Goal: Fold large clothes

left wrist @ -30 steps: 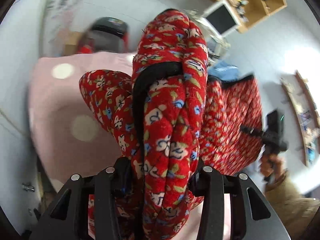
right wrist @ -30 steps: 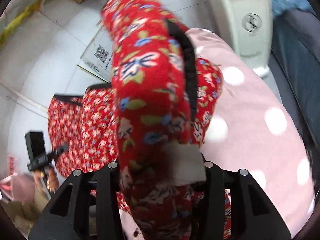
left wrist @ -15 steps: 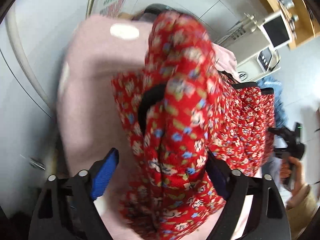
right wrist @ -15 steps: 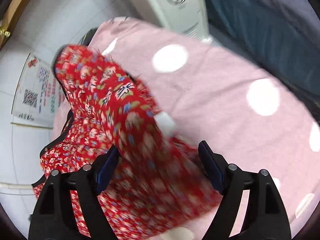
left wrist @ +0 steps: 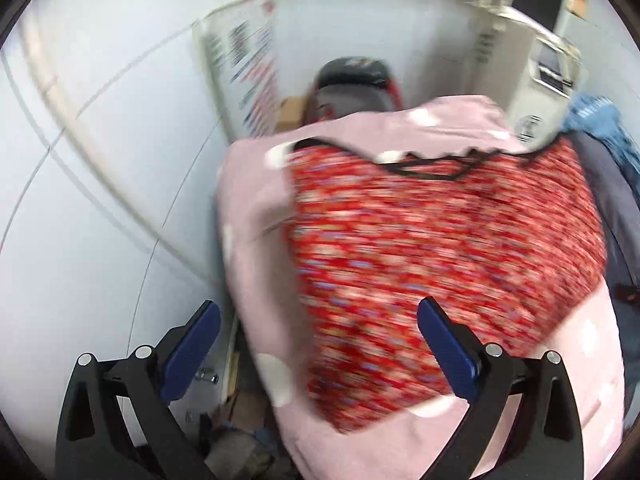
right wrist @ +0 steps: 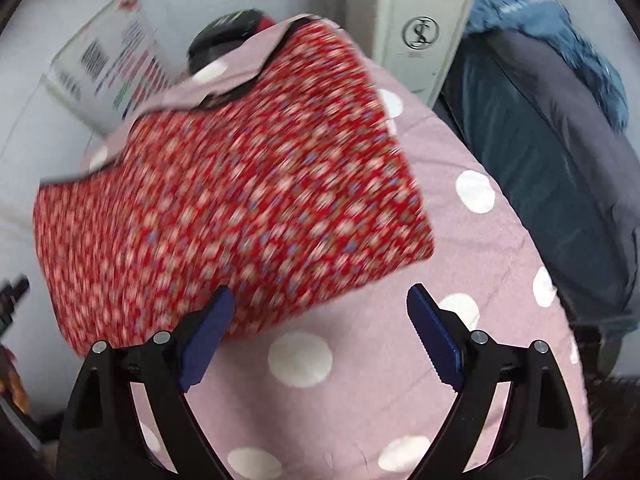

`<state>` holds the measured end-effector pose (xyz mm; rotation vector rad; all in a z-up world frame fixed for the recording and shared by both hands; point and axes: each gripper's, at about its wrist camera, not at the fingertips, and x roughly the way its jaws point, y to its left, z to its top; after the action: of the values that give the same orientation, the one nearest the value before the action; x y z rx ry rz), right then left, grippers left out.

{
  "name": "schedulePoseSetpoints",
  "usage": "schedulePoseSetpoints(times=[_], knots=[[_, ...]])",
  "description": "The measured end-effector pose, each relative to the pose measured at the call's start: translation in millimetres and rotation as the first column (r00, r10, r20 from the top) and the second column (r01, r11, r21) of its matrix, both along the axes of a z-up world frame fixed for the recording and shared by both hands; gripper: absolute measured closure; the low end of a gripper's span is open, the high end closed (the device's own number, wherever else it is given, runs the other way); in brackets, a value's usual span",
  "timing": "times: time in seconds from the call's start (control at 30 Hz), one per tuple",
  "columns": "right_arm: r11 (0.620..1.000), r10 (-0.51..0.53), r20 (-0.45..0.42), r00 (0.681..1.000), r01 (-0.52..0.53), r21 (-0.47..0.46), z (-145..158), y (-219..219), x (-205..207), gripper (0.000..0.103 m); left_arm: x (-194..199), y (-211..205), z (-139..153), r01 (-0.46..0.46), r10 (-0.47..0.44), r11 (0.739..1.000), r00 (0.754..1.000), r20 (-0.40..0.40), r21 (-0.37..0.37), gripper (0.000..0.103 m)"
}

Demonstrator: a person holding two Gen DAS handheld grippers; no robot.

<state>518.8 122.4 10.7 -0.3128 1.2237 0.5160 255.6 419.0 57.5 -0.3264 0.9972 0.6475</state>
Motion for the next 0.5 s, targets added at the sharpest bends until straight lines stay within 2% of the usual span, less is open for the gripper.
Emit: schedulePoseSetpoints(times=[0.07, 0.13, 0.2, 0.33, 0.43, 0.5], knots=[[0.999, 0.033, 0.004, 0.999, -0.033, -0.013, 3.1, 0.6, -32.0, 0.016, 7.2, -33.5, 3.2, 0.067, -0.067, 0.998, 0.998, 0.005, 0.0, 0.006], [0.999, 0.042, 0.001, 0.999, -0.042, -0.012, 5.1, -1.0, -48.1, 0.014, 18.2, -61.0, -2.6, 0.12, -0.121, 0.993, 0.992, -0.046, -0.018, 0.006], [0.998, 0.064, 0.01, 0.998, -0.064, -0.025, 9.9, 0.8, -65.0, 0.012, 19.7, -83.3, -15.1, 0.136, -0.138, 0.99, 0.985, -0.1, -0.023, 0.006], [0.99, 0.116, 0.074, 0.99, -0.109, -0.092, 19.0, 16.2, -75.5, 0.012, 19.0, -104.3, -20.0, 0.159, -0.163, 0.987, 0.976, -0.145, -0.039, 0.006], [0.989, 0.125, 0.105, 0.987, -0.114, -0.098, 29.5, 20.8, -76.2, 0.012, 20.1, -107.1, -19.4, 0.153, -0.159, 0.987, 0.97, -0.185, -0.047, 0.006], [0.989, 0.122, 0.104, 0.987, -0.112, -0.093, 32.3, 22.5, -74.0, 0.012, 21.1, -105.1, -20.8, 0.139, -0.151, 0.987, 0.971, -0.183, -0.082, 0.006]])
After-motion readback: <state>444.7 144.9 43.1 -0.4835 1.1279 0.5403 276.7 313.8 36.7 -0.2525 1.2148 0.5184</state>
